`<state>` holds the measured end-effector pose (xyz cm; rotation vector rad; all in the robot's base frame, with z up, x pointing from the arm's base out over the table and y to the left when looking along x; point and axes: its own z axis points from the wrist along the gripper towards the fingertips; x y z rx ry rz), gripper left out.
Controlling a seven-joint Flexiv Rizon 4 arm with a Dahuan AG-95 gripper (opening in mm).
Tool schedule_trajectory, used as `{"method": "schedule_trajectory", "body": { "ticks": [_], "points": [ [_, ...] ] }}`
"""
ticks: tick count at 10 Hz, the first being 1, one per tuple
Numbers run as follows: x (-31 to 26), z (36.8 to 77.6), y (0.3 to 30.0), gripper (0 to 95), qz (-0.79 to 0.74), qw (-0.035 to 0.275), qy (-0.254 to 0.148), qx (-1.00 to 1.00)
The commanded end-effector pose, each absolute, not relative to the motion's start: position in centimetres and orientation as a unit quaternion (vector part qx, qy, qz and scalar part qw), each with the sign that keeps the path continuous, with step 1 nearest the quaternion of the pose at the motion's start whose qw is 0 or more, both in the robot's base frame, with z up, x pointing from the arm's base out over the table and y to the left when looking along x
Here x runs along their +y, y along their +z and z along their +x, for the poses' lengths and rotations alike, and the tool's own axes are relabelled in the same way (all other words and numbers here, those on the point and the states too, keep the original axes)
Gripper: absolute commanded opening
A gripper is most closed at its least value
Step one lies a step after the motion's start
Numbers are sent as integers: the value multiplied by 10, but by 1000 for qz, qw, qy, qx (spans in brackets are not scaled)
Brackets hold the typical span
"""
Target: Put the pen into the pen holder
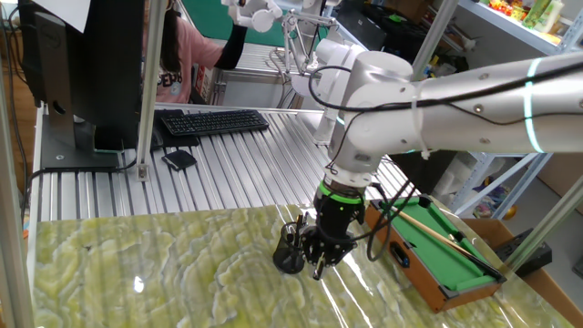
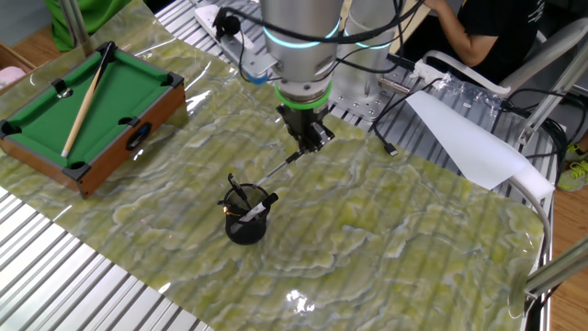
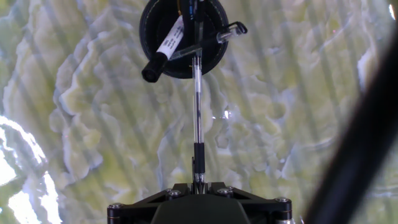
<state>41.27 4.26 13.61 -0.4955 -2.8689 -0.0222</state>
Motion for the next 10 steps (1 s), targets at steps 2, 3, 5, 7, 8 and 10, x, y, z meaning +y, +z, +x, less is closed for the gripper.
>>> {"method": "schedule_trajectory", "body": {
  "ticks": [2, 3, 5, 7, 8, 10],
  "points": [
    [37, 416, 134, 0, -180, 140, -24, -973],
    [36, 416, 133, 0, -183, 146, -26, -972],
    [37, 418, 131, 0, -185, 164, -22, -969],
    [39, 419, 130, 0, -189, 177, -19, -966],
    [39, 419, 130, 0, -196, 179, -22, -964],
    [38, 416, 133, 0, -198, 175, -24, -964]
  ]
}}
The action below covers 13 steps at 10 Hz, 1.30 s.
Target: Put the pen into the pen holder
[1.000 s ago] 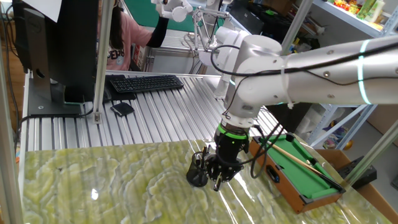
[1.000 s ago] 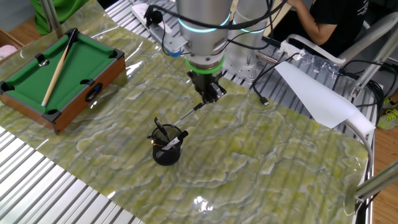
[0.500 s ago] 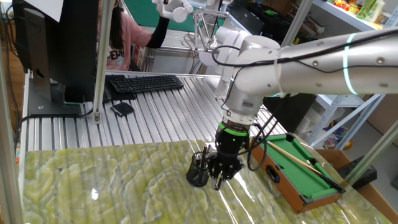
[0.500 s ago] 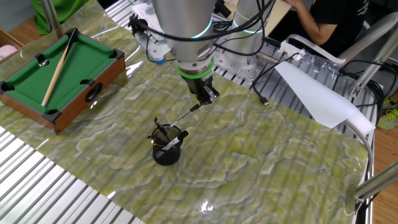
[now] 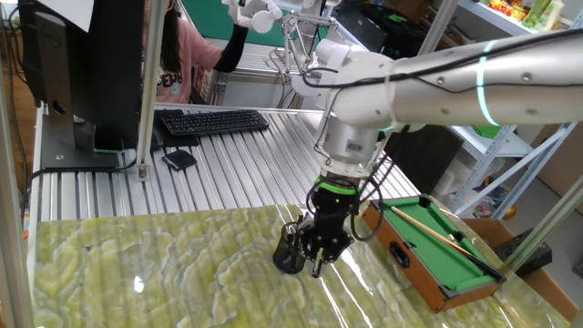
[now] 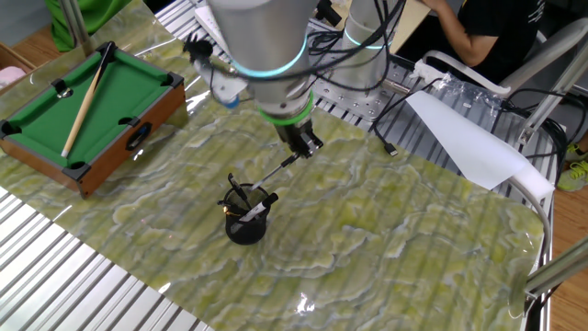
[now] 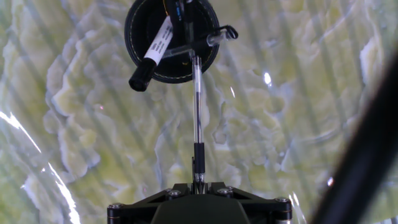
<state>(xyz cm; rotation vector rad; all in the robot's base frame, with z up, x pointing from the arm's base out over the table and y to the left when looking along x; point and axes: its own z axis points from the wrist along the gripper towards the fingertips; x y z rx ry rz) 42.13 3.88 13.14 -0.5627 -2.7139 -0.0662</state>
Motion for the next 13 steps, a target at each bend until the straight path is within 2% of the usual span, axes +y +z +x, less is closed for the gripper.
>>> {"method": "schedule_trajectory", "body": {
  "ticks": [1, 6, 13],
  "points": [
    [37, 414, 135, 0, -198, 173, -24, -964],
    [46, 399, 149, 0, -204, 159, -21, -966],
    [47, 400, 148, 0, -219, 122, -29, -968]
  ]
}}
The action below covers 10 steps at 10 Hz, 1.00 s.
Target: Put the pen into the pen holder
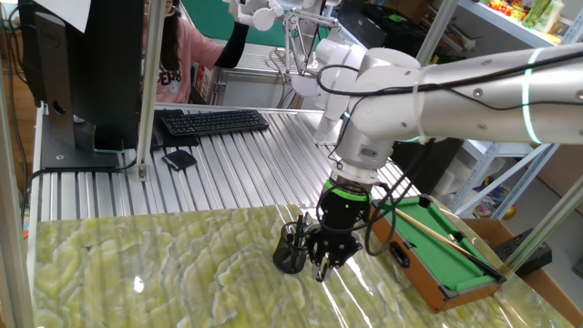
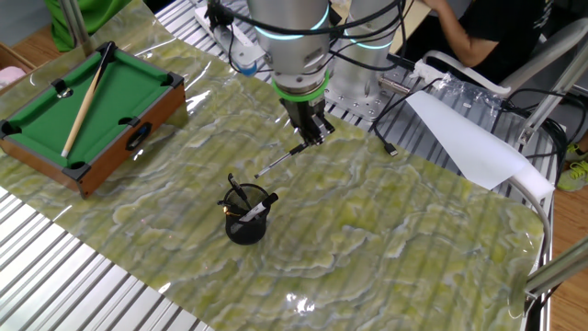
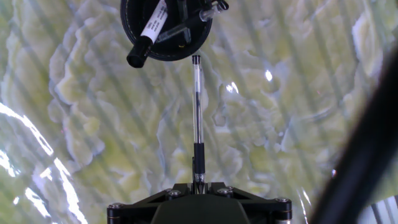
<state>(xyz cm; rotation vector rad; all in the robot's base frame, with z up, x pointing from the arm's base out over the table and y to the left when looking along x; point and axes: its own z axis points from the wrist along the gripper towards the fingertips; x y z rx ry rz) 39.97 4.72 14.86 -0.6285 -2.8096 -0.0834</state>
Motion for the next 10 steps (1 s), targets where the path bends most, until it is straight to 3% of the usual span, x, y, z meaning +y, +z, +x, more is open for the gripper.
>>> {"method": "schedule_trajectory", "body": {
  "ticks": [1, 10],
  "points": [
    [47, 400, 148, 0, -221, 120, -29, -968],
    [47, 400, 148, 0, -255, 82, -29, -963]
  ]
}}
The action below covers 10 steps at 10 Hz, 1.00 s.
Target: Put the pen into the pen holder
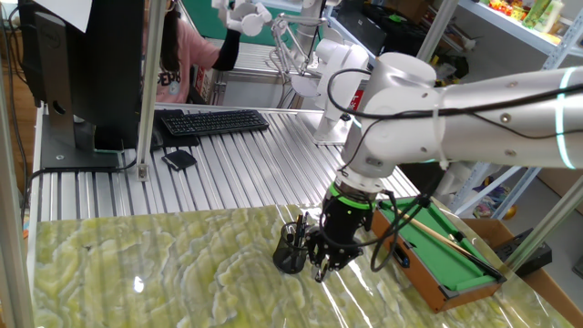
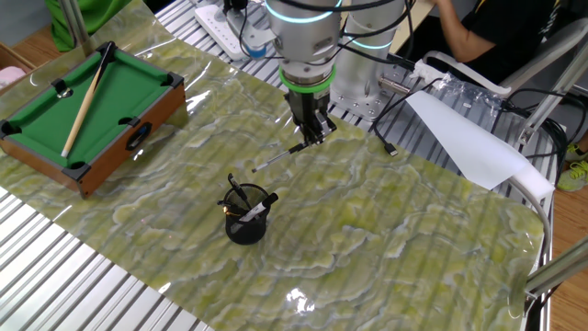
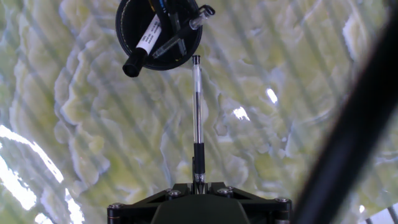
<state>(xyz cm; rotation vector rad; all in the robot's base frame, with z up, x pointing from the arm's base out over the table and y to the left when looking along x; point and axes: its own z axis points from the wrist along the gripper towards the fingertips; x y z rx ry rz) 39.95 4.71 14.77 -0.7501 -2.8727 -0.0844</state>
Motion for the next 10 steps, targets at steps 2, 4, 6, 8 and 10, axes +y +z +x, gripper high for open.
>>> {"method": "schedule_trajectory", "body": {
  "ticks": [2, 4, 6, 8, 10],
  "points": [
    [47, 400, 148, 0, -265, 75, -29, -961],
    [47, 400, 148, 0, -269, 73, -29, -960],
    [47, 400, 148, 0, -270, 67, -30, -960],
    [47, 400, 148, 0, -270, 59, -34, -961],
    [47, 400, 148, 0, -275, 55, -34, -959]
  ]
}}
